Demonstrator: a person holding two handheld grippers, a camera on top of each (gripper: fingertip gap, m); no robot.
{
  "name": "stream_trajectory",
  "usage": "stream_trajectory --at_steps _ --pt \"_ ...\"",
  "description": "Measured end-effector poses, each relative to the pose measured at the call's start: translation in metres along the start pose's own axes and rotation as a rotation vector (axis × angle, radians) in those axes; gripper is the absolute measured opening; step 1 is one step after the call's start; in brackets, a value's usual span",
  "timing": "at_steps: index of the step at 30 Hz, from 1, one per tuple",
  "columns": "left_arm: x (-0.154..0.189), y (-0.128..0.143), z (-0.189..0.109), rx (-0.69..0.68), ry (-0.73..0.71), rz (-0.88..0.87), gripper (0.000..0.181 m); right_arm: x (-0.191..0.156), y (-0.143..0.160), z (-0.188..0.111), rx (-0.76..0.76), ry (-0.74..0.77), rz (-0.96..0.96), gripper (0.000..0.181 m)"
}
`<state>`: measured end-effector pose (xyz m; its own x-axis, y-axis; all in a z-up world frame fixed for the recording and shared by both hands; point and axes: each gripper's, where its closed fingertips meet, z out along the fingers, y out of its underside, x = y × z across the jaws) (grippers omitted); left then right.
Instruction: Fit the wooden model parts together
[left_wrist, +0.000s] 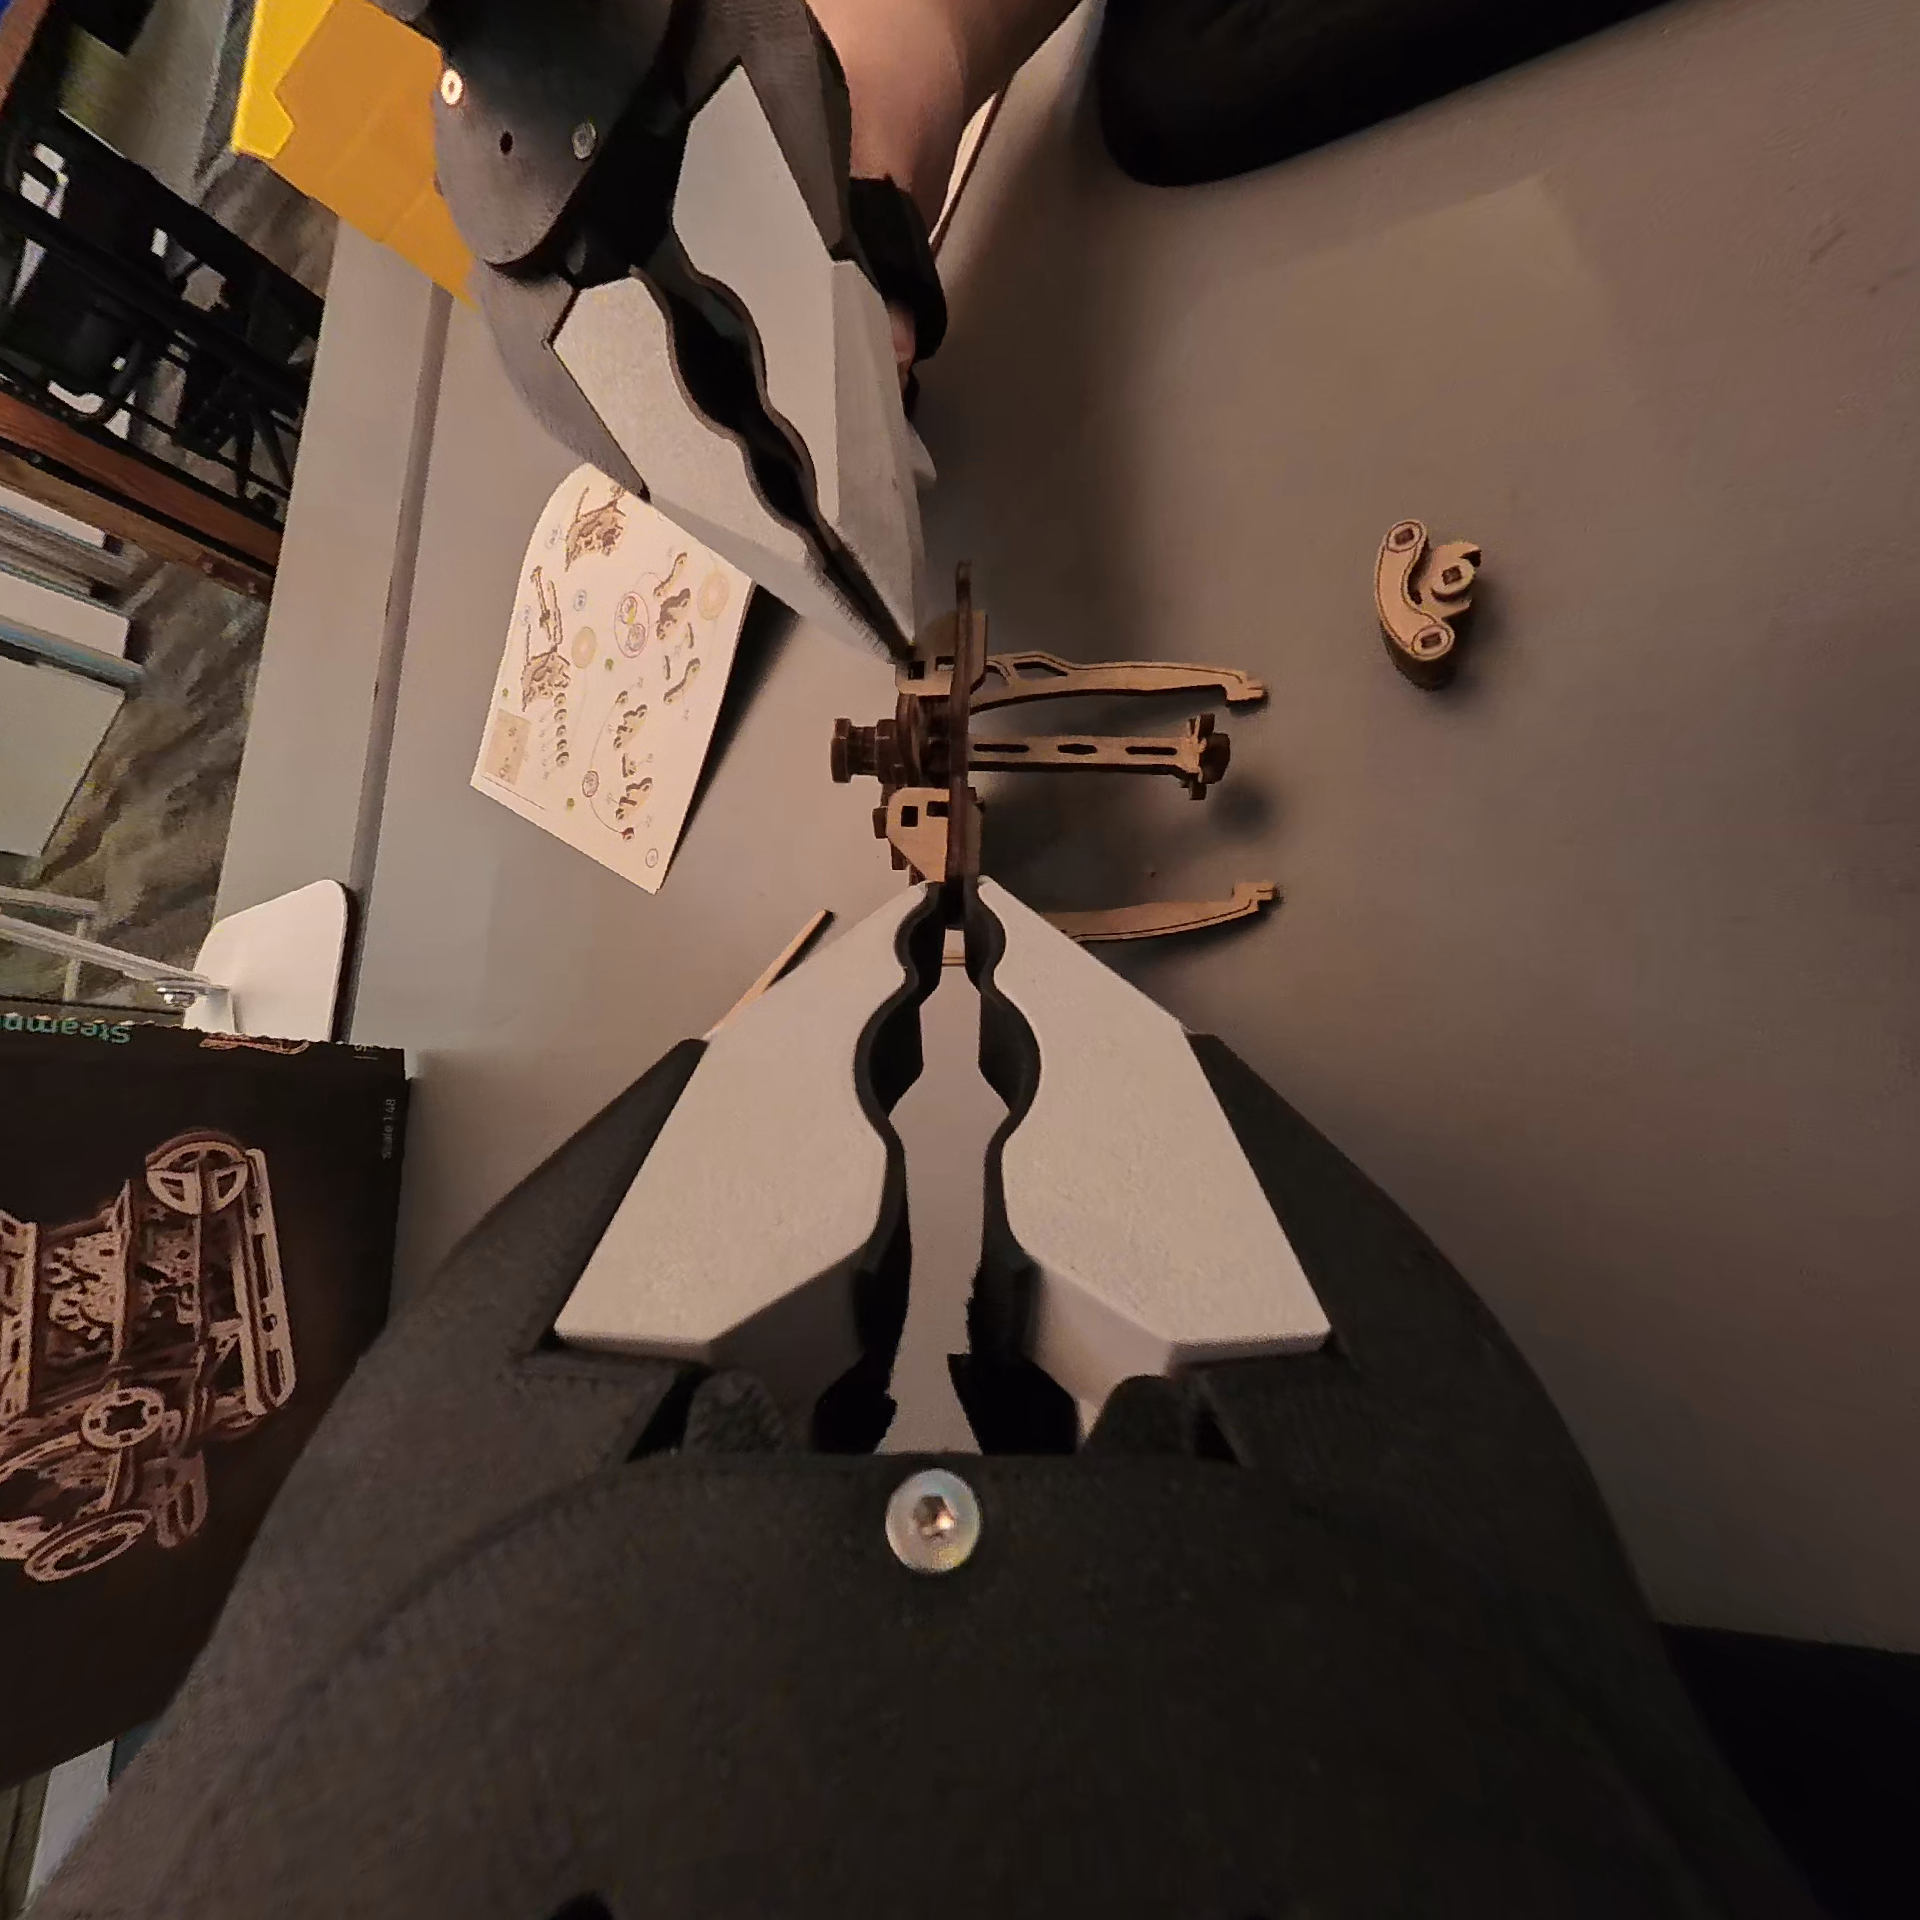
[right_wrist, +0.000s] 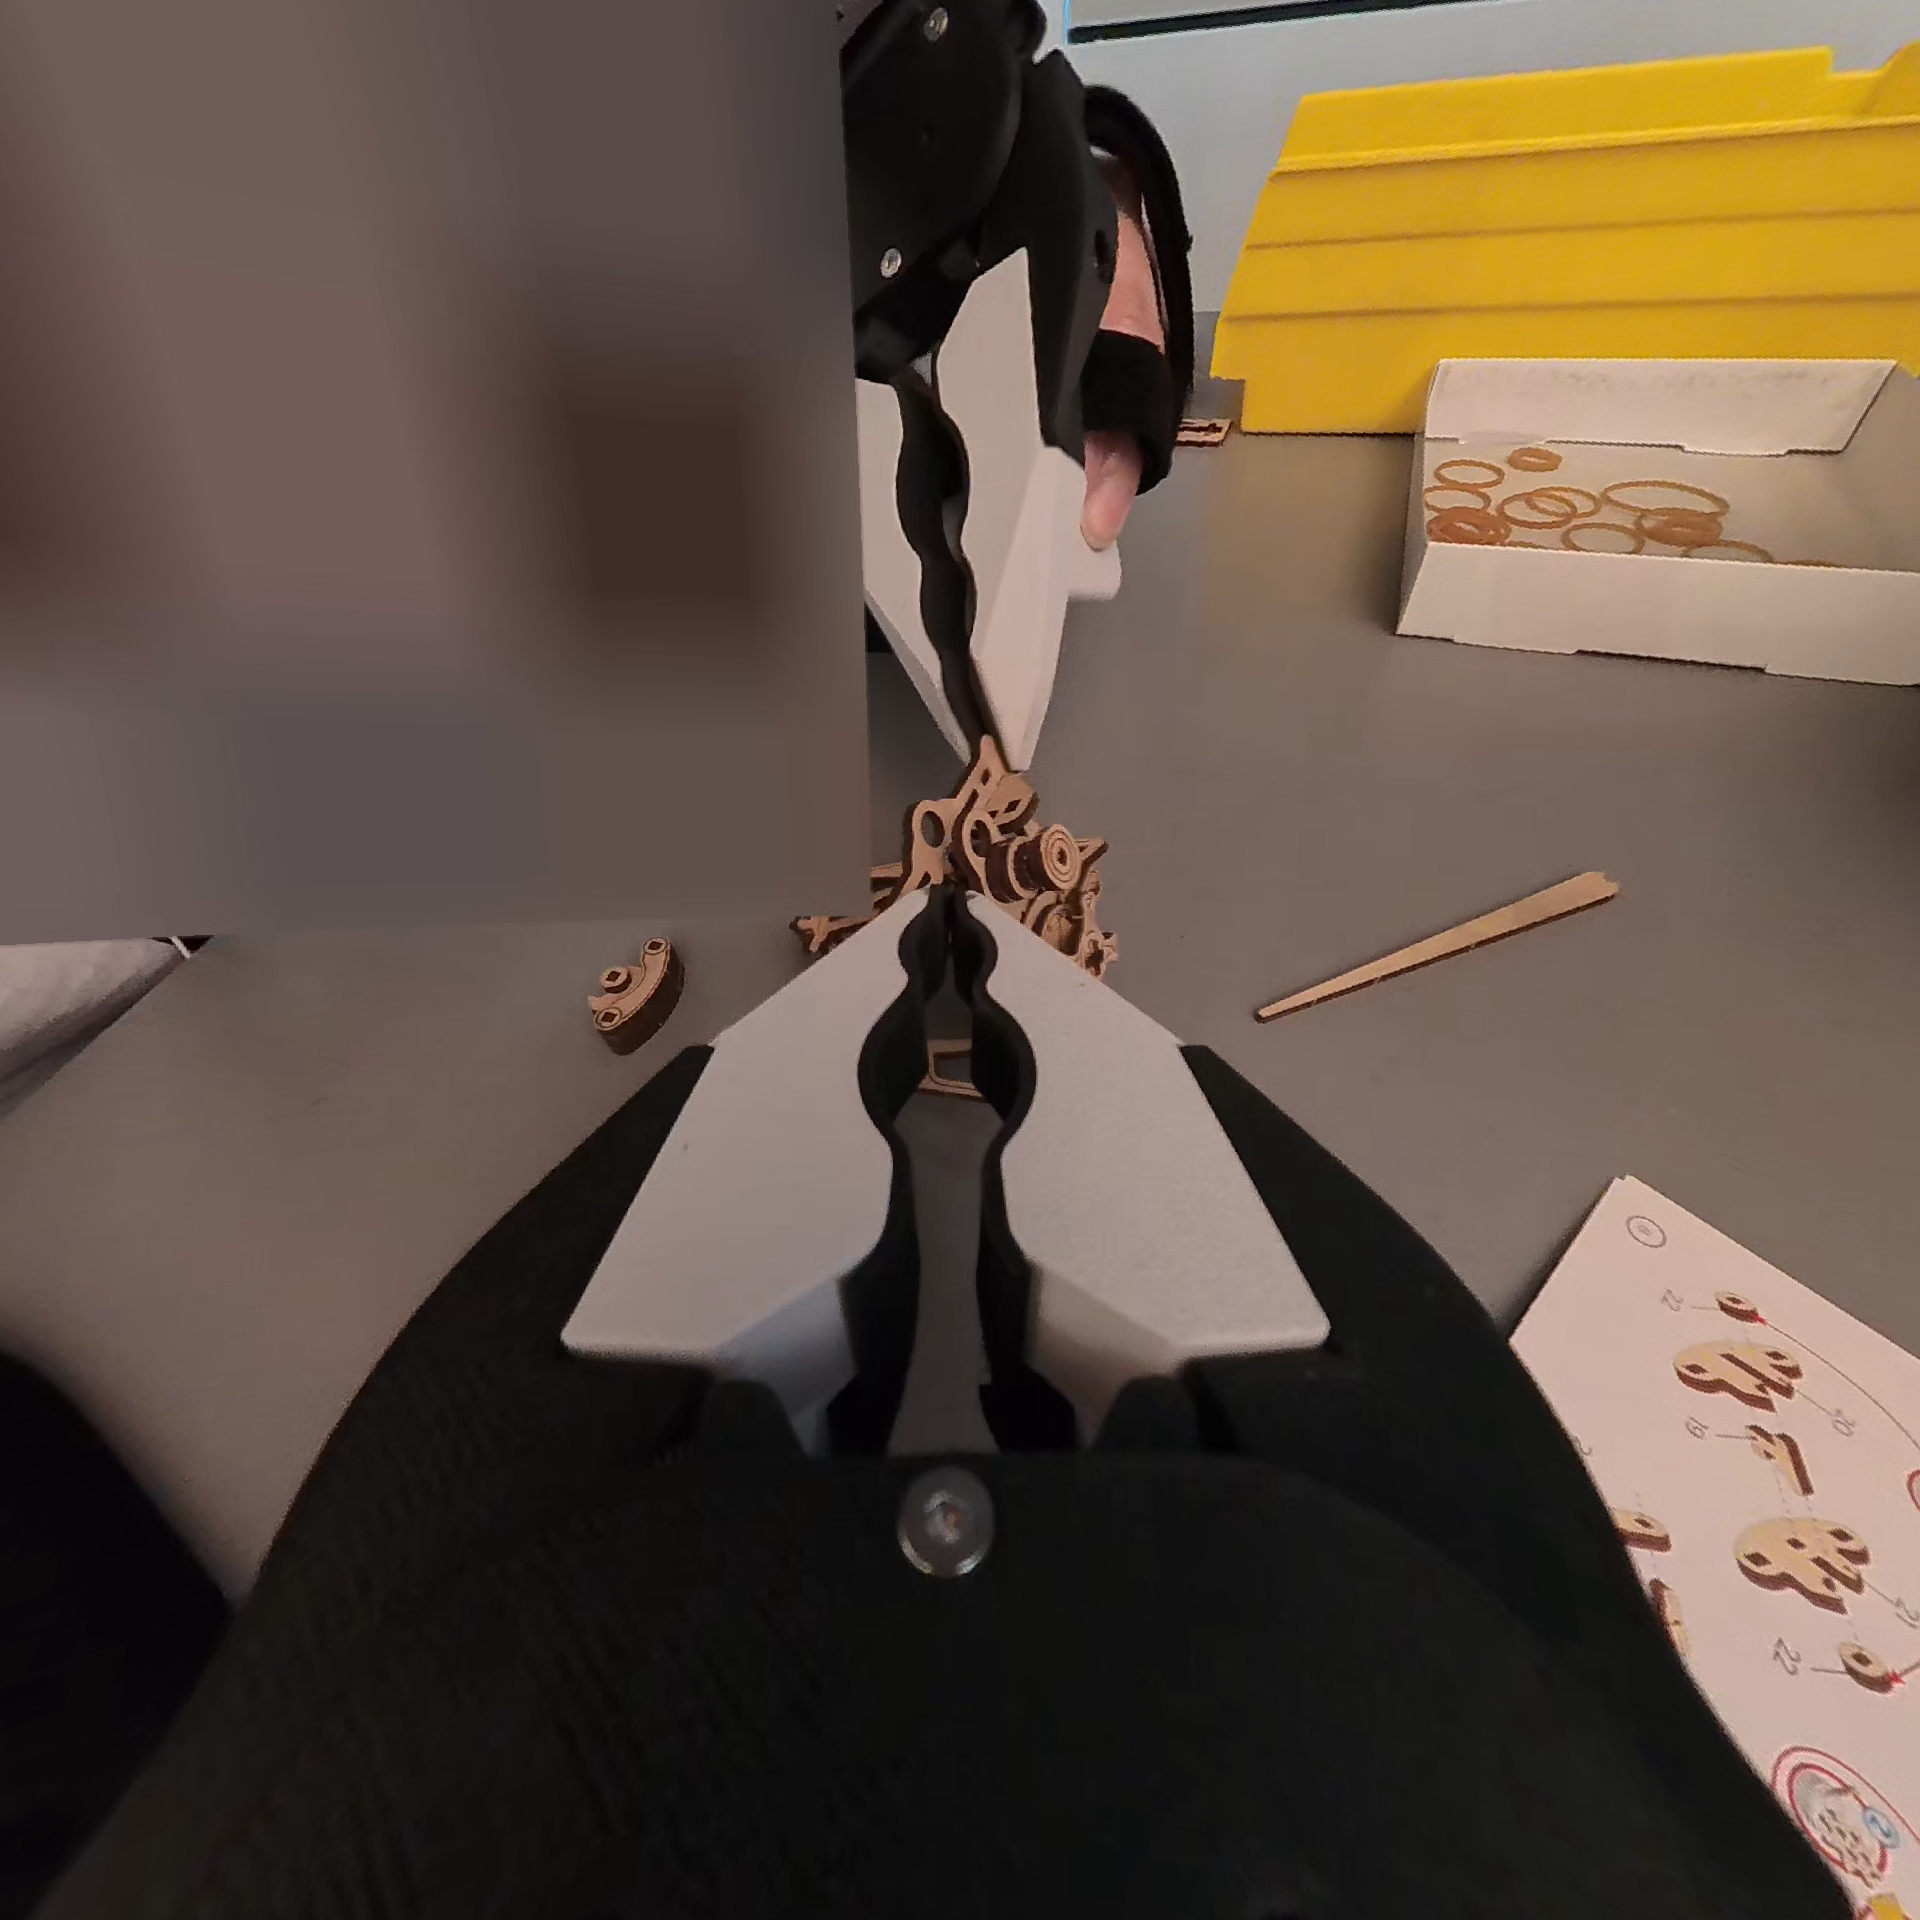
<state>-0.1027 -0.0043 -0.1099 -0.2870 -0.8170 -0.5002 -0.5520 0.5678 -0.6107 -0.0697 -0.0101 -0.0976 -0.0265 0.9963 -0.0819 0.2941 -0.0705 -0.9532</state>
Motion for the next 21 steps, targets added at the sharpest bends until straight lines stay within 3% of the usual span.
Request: stream_trajectory --at_steps 8,12,16,21 --pt "-0.001 0.003 0.002 -0.024 -0.016 0.041 0.0 0.002 -0.004 0.0 0.007 0.025 -0.054 0.0" --pt "-0.001 0.003 0.002 -0.027 -0.015 0.044 0.0 -0.001 -0.026 -0.007 0.08 0.052 -0.109 0.0" --pt "-0.001 0.003 0.002 -0.031 -0.015 0.046 0.0 0.003 0.0 0.003 -0.047 0.041 -0.081 0.0" --pt "-0.001 0.002 0.002 -0.033 -0.016 0.052 0.0 0.005 -0.005 0.003 -0.056 0.085 -0.119 0.0"
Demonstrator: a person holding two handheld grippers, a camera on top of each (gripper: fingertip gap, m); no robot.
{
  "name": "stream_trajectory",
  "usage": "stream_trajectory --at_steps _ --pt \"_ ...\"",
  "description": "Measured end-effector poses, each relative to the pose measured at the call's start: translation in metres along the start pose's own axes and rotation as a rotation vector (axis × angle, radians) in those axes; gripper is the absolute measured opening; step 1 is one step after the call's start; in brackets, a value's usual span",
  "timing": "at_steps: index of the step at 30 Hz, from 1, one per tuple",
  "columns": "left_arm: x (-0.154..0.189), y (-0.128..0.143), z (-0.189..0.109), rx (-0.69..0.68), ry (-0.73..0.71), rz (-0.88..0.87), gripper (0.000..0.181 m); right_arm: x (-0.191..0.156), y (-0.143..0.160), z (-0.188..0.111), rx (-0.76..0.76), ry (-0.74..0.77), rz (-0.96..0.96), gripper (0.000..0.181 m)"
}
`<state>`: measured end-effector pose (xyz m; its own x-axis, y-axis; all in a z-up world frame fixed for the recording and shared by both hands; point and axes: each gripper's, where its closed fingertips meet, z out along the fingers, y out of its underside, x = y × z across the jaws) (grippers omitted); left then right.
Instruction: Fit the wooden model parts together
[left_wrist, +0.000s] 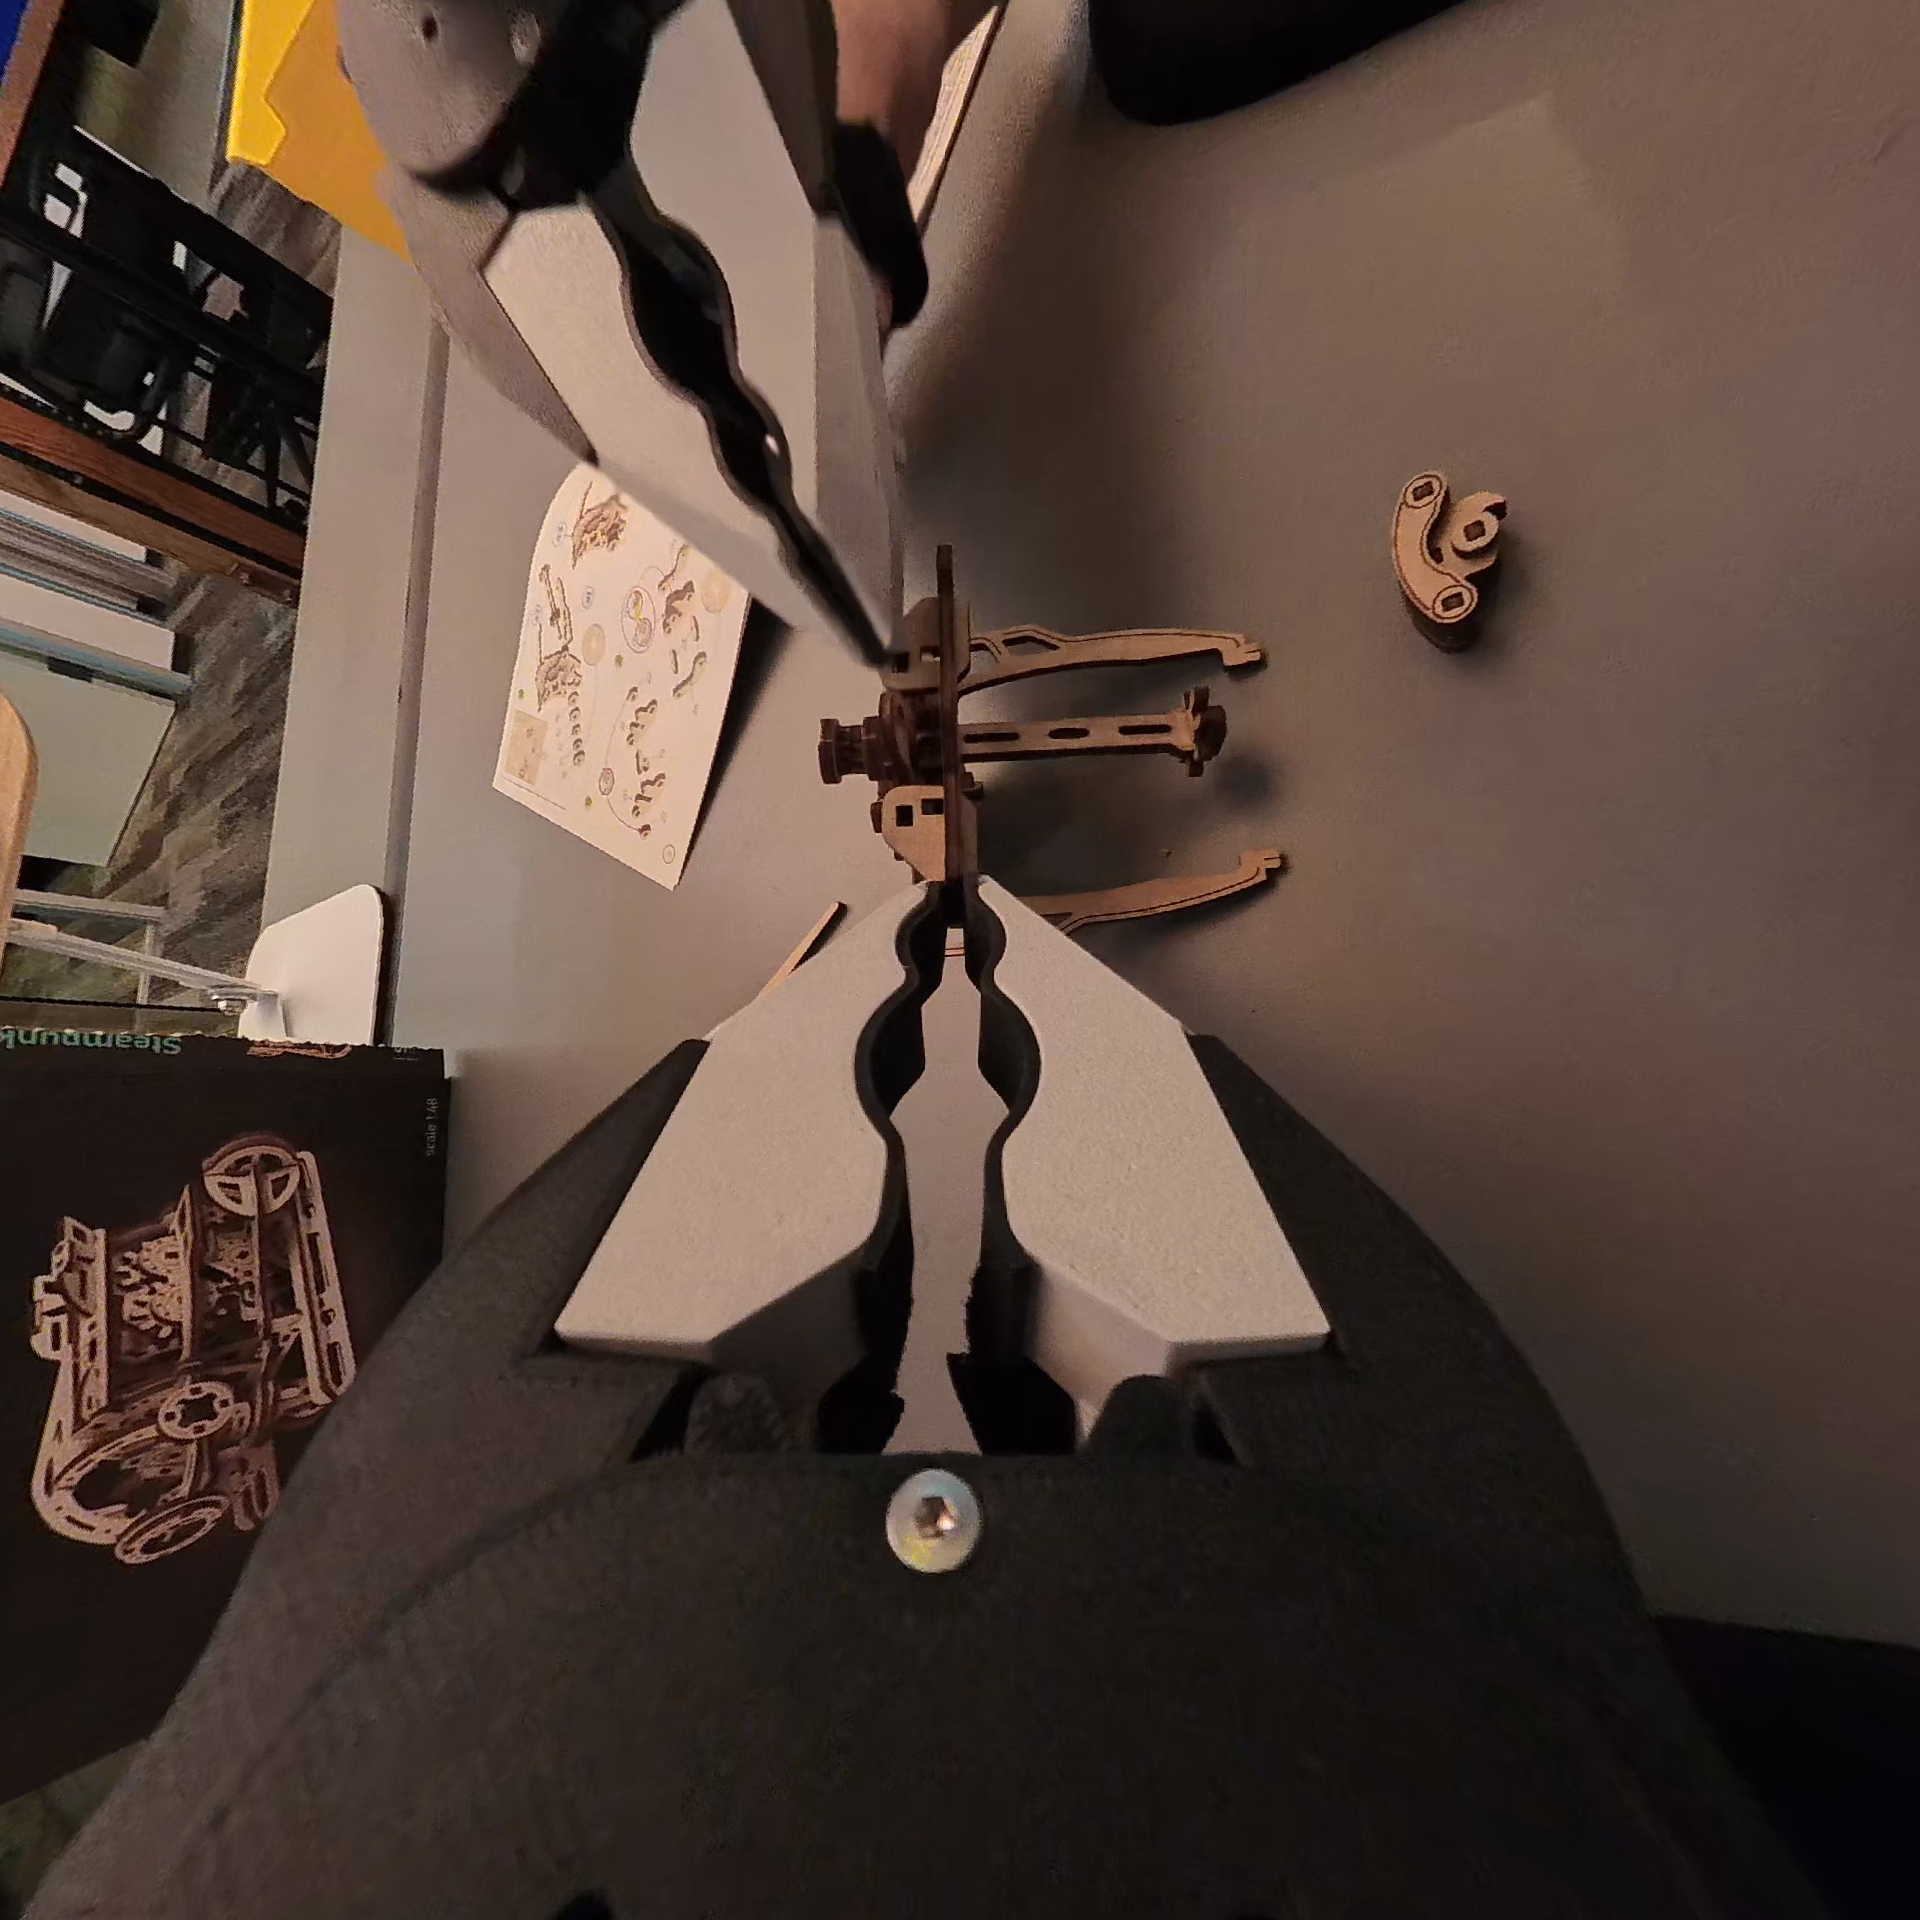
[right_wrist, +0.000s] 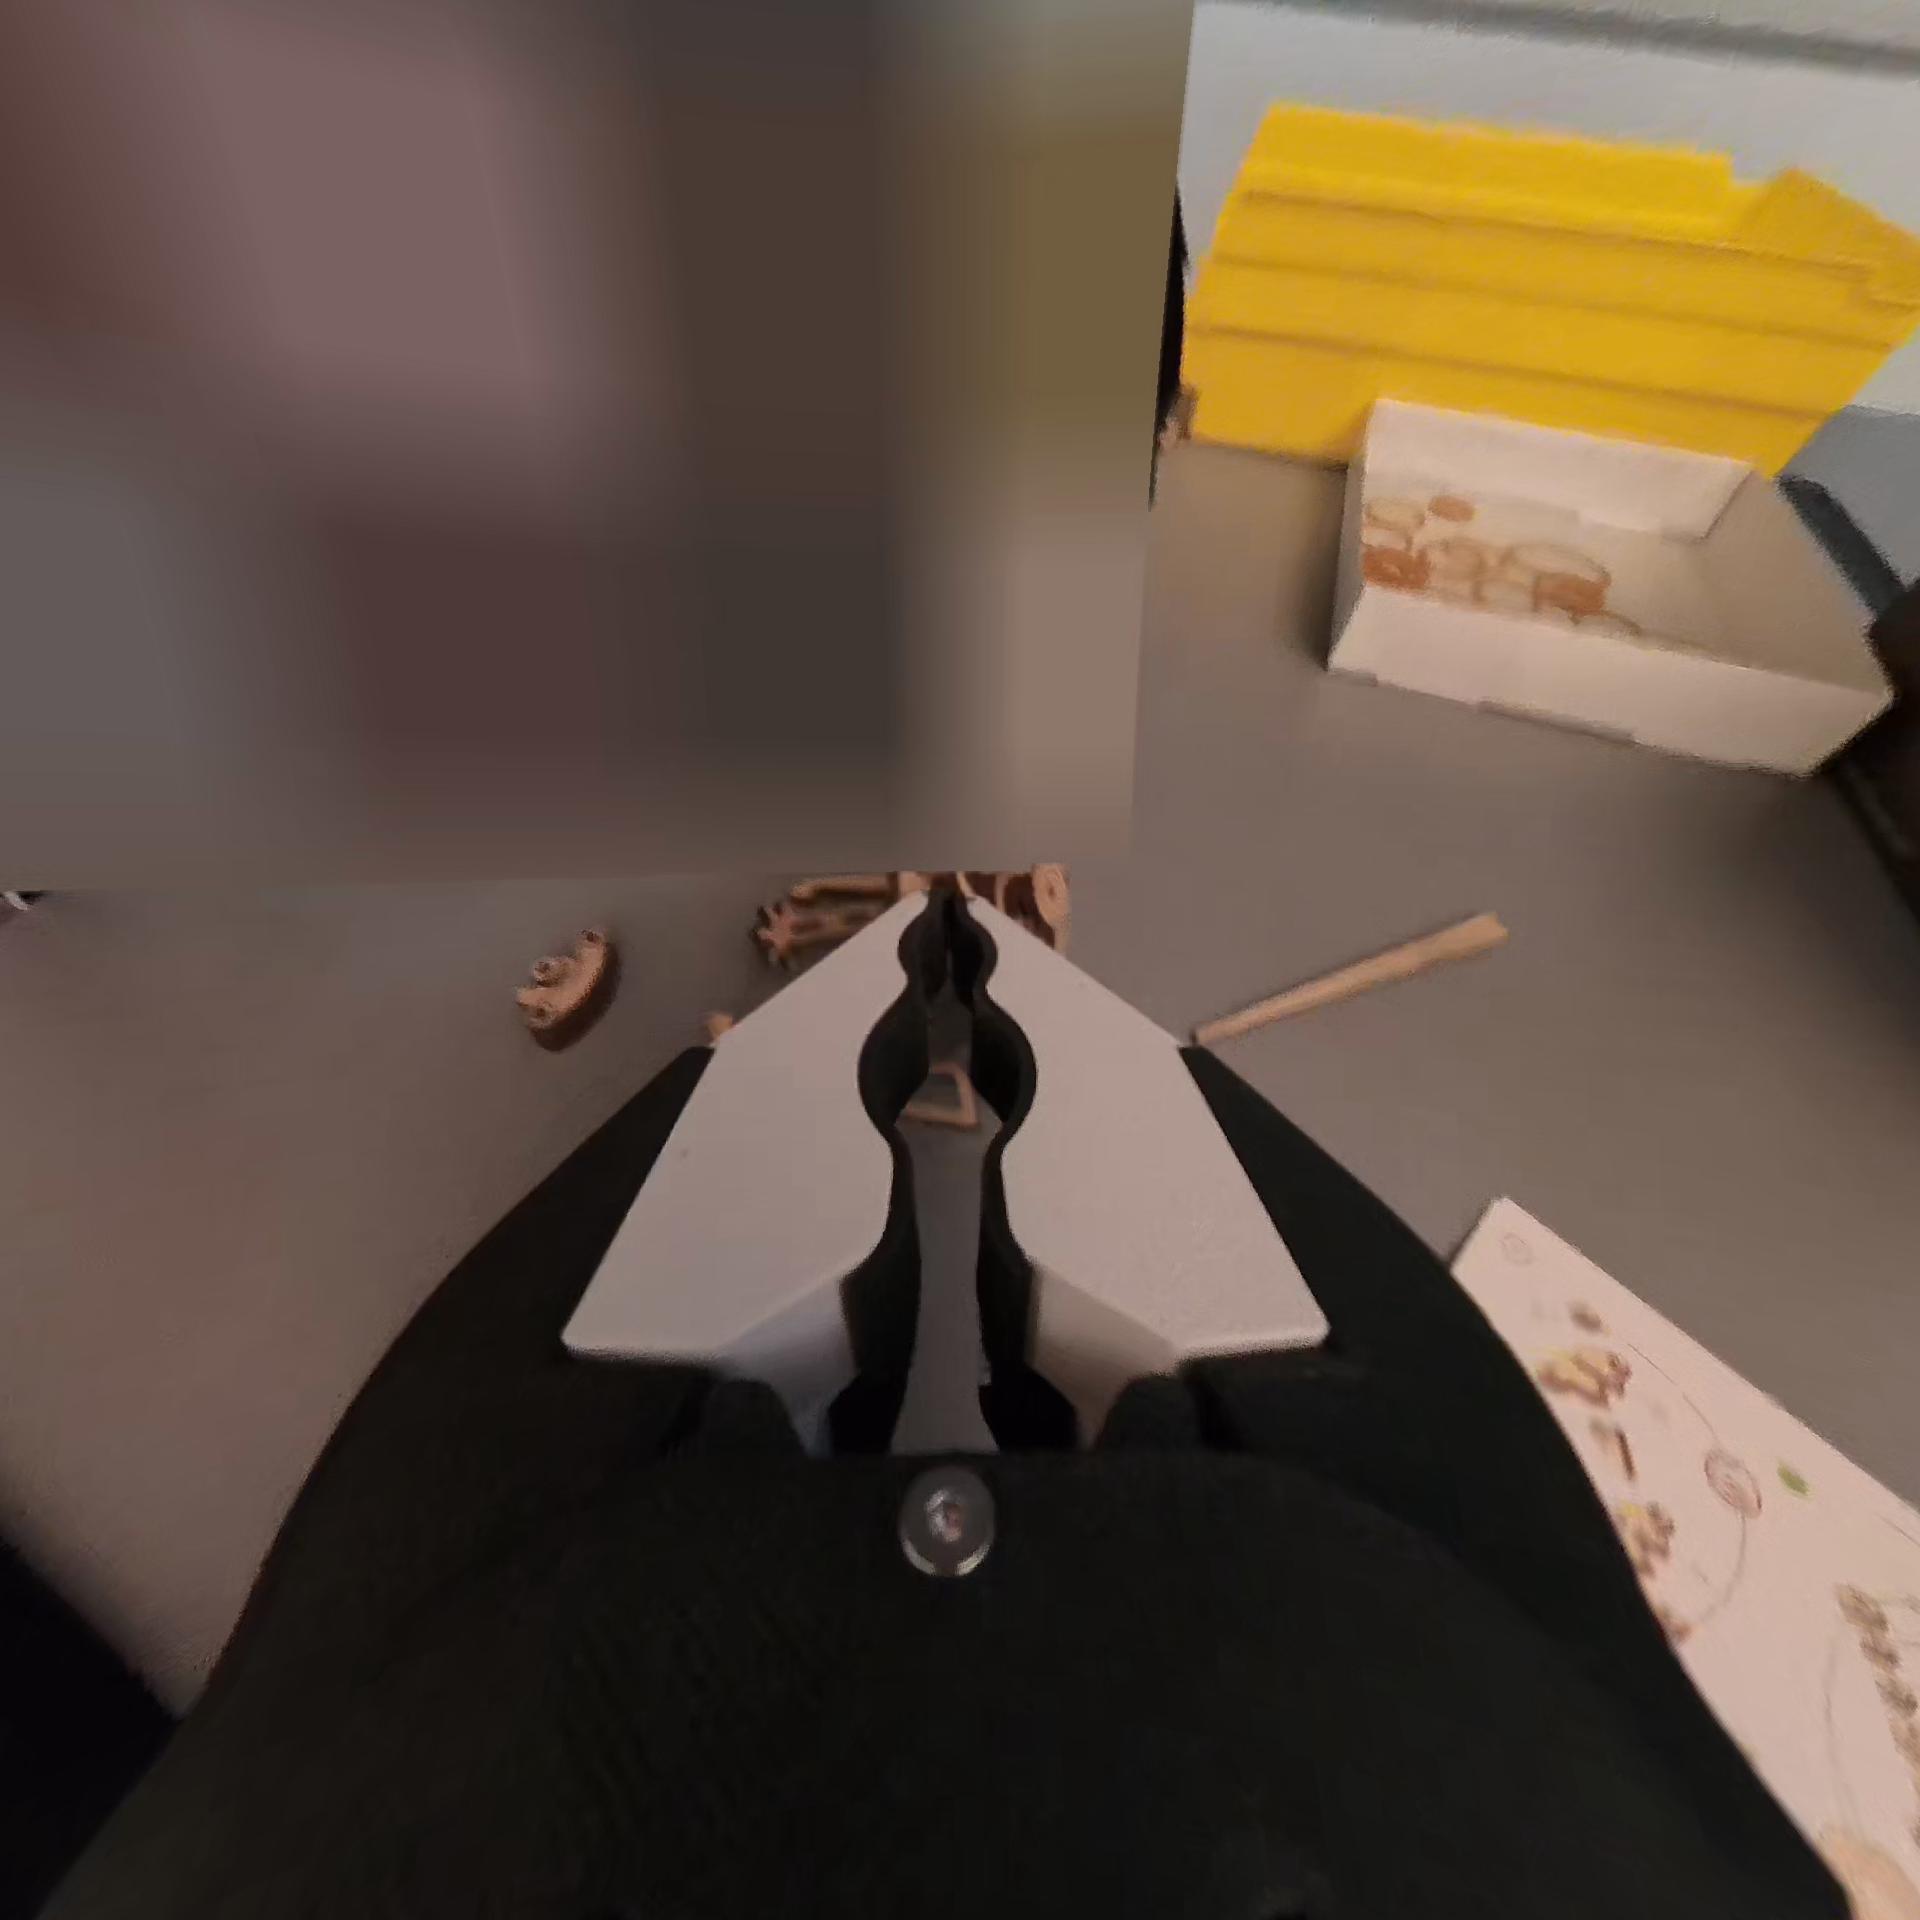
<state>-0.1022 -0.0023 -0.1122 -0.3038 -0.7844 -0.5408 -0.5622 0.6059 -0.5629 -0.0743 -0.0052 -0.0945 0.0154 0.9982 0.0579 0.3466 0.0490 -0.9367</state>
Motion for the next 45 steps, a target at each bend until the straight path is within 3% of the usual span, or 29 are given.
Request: stream_trajectory --at_steps 3,5,12,15,17,19,21,24,26,28,30,32,34,37,41,45 --pt "0.0 0.0 0.0 0.001 0.005 -0.001 0.0 0.001 0.0 -0.002 0.025 -0.043 0.103 0.0" --pt "-0.001 0.0 0.0 0.002 0.006 -0.002 0.0 0.001 -0.009 -0.005 0.066 -0.024 0.071 0.0" --pt "-0.001 0.001 0.0 0.001 0.005 -0.004 0.0 -0.001 0.005 -0.002 -0.001 -0.039 0.061 0.0" --pt "-0.001 0.001 0.0 -0.002 0.004 -0.002 0.0 -0.004 -0.006 -0.006 0.059 -0.048 0.057 0.0" --pt "-0.001 0.001 0.0 -0.001 0.004 -0.003 0.0 0.001 0.007 -0.003 -0.014 -0.025 0.057 0.0" --pt "-0.002 0.001 0.0 -0.004 0.006 -0.005 0.0 -0.001 0.003 -0.004 0.023 -0.056 0.095 0.0" --pt "-0.001 0.001 0.0 -0.005 0.002 0.002 0.0 -0.006 -0.006 -0.006 0.057 -0.04 0.014 0.0" --pt "-0.002 0.001 0.0 -0.001 0.003 -0.005 0.0 0.002 0.004 -0.004 0.022 -0.04 0.109 0.0" --pt "-0.002 0.001 0.0 -0.005 0.001 0.0 0.0 0.0 -0.005 -0.007 0.063 -0.038 0.07 0.0" --pt "-0.002 0.002 0.0 -0.003 0.002 -0.002 0.0 0.005 0.007 -0.004 0.0 -0.015 0.084 0.0" --pt "-0.002 0.002 0.0 -0.005 0.003 -0.003 0.0 0.003 0.0 -0.006 0.05 -0.045 0.125 0.0" --pt "-0.002 0.002 0.0 -0.004 -0.001 0.0 0.0 -0.001 -0.009 -0.008 0.082 -0.032 0.049 0.0" --pt "-0.003 0.001 0.0 -0.001 0.0 -0.006 0.0 0.002 0.005 -0.003 0.023 -0.036 0.095 0.0" --pt "-0.003 0.002 0.0 -0.004 -0.001 -0.006 0.0 -0.002 -0.006 -0.006 0.068 -0.035 0.052 0.0" --pt "-0.004 0.001 0.0 0.0 0.0 -0.022 0.001 0.004 0.005 -0.003 0.038 -0.042 0.146 0.0" --pt "-0.005 0.003 0.002 0.003 0.003 -0.03 0.0 0.004 -0.001 -0.005 0.054 -0.017 0.097 0.0"
